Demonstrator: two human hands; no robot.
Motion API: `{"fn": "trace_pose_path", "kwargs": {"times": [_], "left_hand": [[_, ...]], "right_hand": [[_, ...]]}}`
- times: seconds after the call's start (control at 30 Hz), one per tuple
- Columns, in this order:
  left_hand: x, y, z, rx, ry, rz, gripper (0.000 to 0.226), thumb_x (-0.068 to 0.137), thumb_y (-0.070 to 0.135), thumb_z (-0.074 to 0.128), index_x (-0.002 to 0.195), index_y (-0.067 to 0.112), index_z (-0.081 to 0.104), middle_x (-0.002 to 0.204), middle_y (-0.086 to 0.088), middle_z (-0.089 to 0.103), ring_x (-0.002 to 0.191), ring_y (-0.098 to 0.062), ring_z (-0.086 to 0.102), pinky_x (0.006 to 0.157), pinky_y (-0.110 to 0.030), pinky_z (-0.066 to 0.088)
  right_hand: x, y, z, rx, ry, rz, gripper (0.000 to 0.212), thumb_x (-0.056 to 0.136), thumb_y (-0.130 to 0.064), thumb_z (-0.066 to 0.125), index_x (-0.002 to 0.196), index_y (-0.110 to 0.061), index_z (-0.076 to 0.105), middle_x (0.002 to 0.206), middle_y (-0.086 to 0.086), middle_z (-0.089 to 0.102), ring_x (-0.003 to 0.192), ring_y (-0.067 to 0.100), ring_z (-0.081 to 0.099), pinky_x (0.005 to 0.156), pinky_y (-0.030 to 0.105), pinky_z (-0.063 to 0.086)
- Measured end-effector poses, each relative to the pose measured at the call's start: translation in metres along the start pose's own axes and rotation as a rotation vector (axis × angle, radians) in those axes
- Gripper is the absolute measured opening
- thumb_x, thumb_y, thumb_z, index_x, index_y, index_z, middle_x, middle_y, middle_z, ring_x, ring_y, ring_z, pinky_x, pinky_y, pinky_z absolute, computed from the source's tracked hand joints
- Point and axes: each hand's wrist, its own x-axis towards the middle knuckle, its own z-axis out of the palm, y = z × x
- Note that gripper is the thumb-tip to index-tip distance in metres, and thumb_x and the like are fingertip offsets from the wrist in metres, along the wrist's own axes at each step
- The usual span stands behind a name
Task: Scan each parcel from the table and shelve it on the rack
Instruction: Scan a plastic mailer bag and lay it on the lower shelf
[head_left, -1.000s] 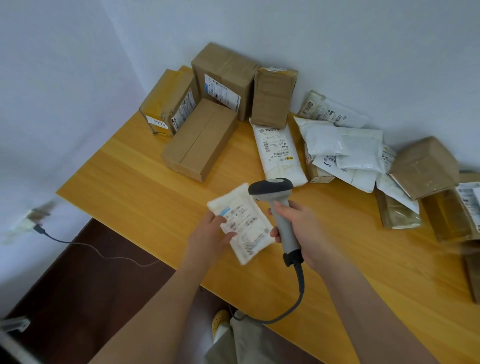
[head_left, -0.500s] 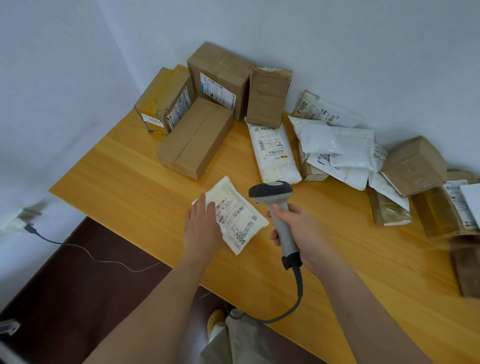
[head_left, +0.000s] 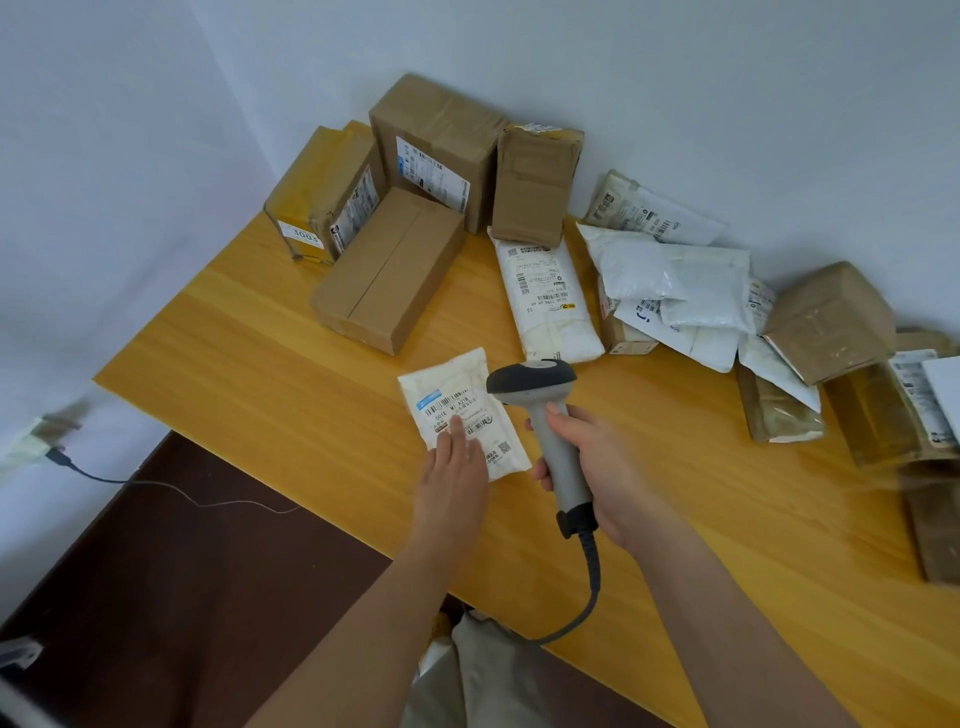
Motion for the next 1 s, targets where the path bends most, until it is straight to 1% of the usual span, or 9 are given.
{"fn": "trace_pose_path", "kwargs": {"times": [0.07, 0.13, 0.2, 0.37, 0.53, 0.7, 0.77, 0.9, 1.0], "left_hand": [[0.003, 0.001, -0.001, -0.03, -0.023, -0.015, 0.047, 0.099, 0.016, 0.051, 0.142, 0.012, 0.033, 0.162, -0.016, 0.0, 0.142, -0.029, 0.018, 0.109, -0.037, 0.034], [0.007, 0.0, -0.003, -0.063, -0.044, -0.021, 0.037, 0.098, 0.011, 0.051, 0.133, 0.014, 0.039, 0.162, -0.016, 0.0, 0.143, -0.028, 0.018, 0.105, -0.036, 0.037], [0.01, 0.001, -0.006, -0.072, -0.054, -0.018, 0.03, 0.098, 0.008, 0.049, 0.126, 0.014, 0.042, 0.162, -0.017, 0.002, 0.144, -0.028, 0.018, 0.104, -0.035, 0.037], [0.01, 0.003, -0.007, -0.066, -0.059, -0.003, 0.027, 0.099, 0.007, 0.045, 0.125, 0.013, 0.042, 0.161, -0.022, 0.004, 0.144, -0.031, 0.021, 0.107, -0.036, 0.035], [0.009, 0.004, -0.005, -0.009, -0.04, -0.011, 0.036, 0.099, 0.011, 0.048, 0.134, 0.013, 0.041, 0.162, -0.02, 0.005, 0.148, -0.029, 0.011, 0.111, -0.037, 0.03], [0.005, 0.004, -0.001, 0.046, -0.054, -0.026, 0.06, 0.099, 0.012, 0.049, 0.152, 0.011, 0.021, 0.163, -0.016, -0.003, 0.15, -0.028, 0.004, 0.115, -0.041, 0.026], [0.004, 0.004, 0.0, 0.046, -0.058, -0.022, 0.062, 0.1, 0.013, 0.049, 0.153, 0.011, 0.017, 0.163, -0.014, -0.004, 0.15, -0.028, 0.004, 0.116, -0.043, 0.023], [0.0, 0.001, -0.001, -0.098, 0.065, -0.072, 0.039, 0.104, 0.03, 0.041, 0.142, 0.023, 0.042, 0.158, -0.011, 0.015, 0.143, -0.029, 0.017, 0.112, -0.04, 0.028], [-0.004, -0.003, 0.0, -0.305, 0.192, -0.204, 0.037, 0.098, 0.035, 0.053, 0.133, 0.026, 0.048, 0.142, -0.009, 0.027, 0.13, -0.026, 0.027, 0.106, -0.037, 0.03]], "right_hand": [[0.0, -0.001, 0.002, -0.018, -0.009, -0.004, 0.027, 0.102, -0.029, 0.051, 0.113, -0.007, 0.061, 0.082, 0.011, 0.059, 0.055, 0.016, 0.056, 0.056, 0.028, 0.049], [-0.001, -0.004, 0.003, -0.017, -0.025, -0.013, 0.025, 0.101, -0.028, 0.051, 0.11, -0.008, 0.062, 0.088, 0.011, 0.06, 0.056, 0.017, 0.056, 0.056, 0.028, 0.049], [-0.002, -0.007, 0.004, -0.02, -0.047, -0.018, 0.022, 0.101, -0.027, 0.052, 0.107, -0.009, 0.063, 0.091, 0.011, 0.061, 0.056, 0.017, 0.056, 0.057, 0.029, 0.05], [-0.009, -0.014, 0.005, -0.051, -0.084, -0.017, 0.023, 0.101, -0.028, 0.052, 0.106, -0.01, 0.064, 0.097, 0.01, 0.067, 0.055, 0.016, 0.056, 0.057, 0.029, 0.048], [-0.016, -0.017, 0.001, -0.083, -0.094, -0.033, 0.024, 0.101, -0.027, 0.052, 0.112, -0.009, 0.063, 0.1, 0.009, 0.067, 0.052, 0.015, 0.054, 0.054, 0.028, 0.047], [-0.027, -0.019, -0.002, -0.088, -0.109, -0.044, 0.022, 0.101, -0.025, 0.051, 0.111, -0.008, 0.063, 0.098, 0.01, 0.064, 0.052, 0.014, 0.052, 0.053, 0.027, 0.046], [-0.031, -0.021, -0.002, -0.093, -0.111, -0.044, 0.022, 0.102, -0.025, 0.051, 0.11, -0.008, 0.063, 0.097, 0.009, 0.064, 0.052, 0.014, 0.051, 0.052, 0.026, 0.046], [-0.039, -0.024, -0.005, -0.115, -0.109, -0.055, 0.021, 0.101, -0.025, 0.052, 0.109, -0.01, 0.064, 0.097, 0.008, 0.065, 0.051, 0.014, 0.051, 0.053, 0.027, 0.045], [-0.042, -0.025, -0.007, -0.126, -0.105, -0.072, 0.022, 0.1, -0.026, 0.052, 0.109, -0.01, 0.064, 0.096, 0.008, 0.065, 0.051, 0.015, 0.051, 0.053, 0.028, 0.044]]}}
